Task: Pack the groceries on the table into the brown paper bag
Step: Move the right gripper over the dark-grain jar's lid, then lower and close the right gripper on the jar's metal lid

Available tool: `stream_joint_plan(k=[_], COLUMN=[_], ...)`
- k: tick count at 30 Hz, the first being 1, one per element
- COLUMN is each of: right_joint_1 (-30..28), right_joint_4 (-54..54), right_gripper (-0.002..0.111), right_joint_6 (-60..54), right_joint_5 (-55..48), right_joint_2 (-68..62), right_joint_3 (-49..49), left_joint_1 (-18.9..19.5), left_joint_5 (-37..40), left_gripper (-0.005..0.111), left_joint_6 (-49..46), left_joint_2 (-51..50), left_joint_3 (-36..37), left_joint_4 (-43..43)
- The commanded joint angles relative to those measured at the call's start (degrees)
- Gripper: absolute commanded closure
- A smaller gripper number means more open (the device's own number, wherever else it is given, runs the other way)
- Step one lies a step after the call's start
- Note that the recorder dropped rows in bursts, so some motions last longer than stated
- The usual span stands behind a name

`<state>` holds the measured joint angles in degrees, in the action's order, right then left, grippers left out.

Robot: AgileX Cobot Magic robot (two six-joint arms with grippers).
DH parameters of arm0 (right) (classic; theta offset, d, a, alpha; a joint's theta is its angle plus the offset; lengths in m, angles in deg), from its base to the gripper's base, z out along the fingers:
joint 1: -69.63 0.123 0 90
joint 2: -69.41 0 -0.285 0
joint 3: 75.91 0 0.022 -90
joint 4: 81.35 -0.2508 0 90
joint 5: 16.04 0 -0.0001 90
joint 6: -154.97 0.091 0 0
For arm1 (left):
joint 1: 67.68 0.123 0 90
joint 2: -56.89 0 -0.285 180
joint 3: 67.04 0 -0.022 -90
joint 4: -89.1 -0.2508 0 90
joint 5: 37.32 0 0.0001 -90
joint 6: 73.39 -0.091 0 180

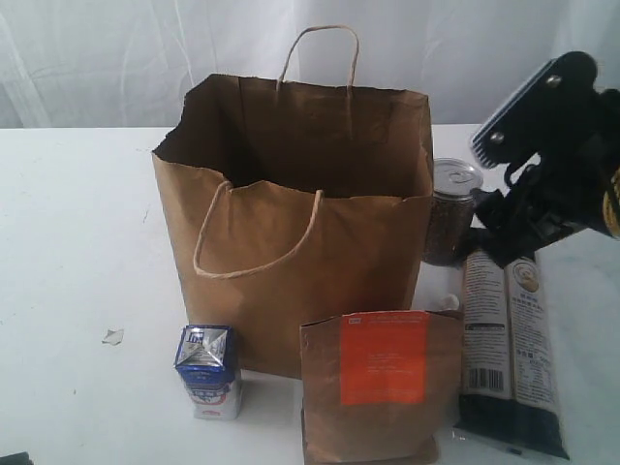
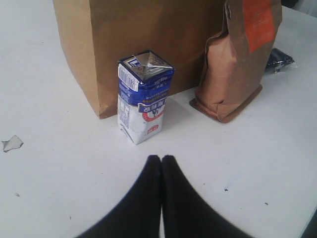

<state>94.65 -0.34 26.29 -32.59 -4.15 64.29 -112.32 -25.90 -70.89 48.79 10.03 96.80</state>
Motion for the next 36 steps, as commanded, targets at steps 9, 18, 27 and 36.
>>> stream_joint_plan(k=[9, 18, 27, 36], right_joint_1=[-14.6, -14.8, -14.8, -14.8], right_joint_4=[-19.5, -21.1, -21.1, -21.4], right_gripper=[0.025, 0.025, 0.025, 0.022], right_joint_6=[18.9, 21.4, 21.4, 20.7], right_joint_5=[12.5, 17.2, 17.1, 19.6], right_joint_2=[-12.4, -20.5, -23.7, -27.6], right_joint_3=[11.3, 15.4, 15.4, 17.1], left_joint_1=[0.0, 0.0, 0.0, 0.0], left_joint_5=[0.3, 0.3, 0.3, 0.3], left_gripper=[0.107, 0.107, 0.107, 0.107], left_joint_6=[0.0, 0.0, 0.0, 0.0], left_joint_2=[0.3, 0.3, 0.3, 0.3], left_joint_3=[0.2, 0.2, 0.2, 0.2], left_joint_4=[0.5, 0.5, 0.5, 0.5])
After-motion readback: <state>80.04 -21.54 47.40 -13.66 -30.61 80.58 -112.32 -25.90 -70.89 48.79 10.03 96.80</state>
